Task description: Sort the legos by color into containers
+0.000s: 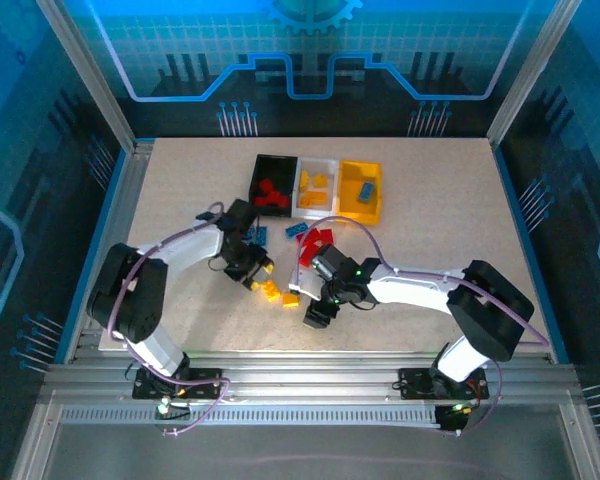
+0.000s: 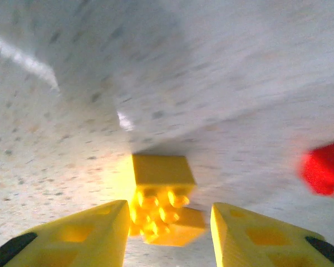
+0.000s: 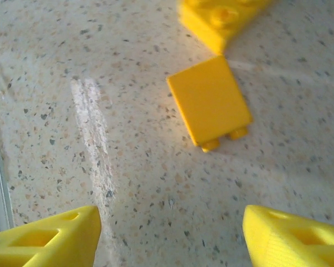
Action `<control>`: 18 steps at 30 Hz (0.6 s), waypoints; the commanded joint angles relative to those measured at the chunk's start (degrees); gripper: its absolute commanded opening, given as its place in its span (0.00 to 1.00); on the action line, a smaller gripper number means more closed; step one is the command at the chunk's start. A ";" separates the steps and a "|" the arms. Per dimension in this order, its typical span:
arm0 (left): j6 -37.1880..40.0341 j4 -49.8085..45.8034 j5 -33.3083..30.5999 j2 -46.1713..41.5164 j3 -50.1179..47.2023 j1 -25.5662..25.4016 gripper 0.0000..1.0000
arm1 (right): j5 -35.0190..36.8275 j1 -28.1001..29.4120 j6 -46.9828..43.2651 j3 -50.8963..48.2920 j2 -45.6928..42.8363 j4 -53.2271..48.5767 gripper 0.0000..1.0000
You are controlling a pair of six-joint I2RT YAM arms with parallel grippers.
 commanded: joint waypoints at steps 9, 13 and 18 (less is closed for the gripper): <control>13.38 -7.74 -2.34 -9.81 4.02 8.95 0.45 | -6.12 0.54 -15.40 7.83 11.81 7.73 0.69; 14.13 -8.13 -1.38 -11.80 2.02 10.34 0.49 | -5.16 0.53 -15.27 10.64 14.89 6.18 0.69; 14.44 -7.73 -0.76 -13.87 -0.98 11.14 0.51 | -1.77 -0.13 -15.32 12.21 16.54 6.52 0.68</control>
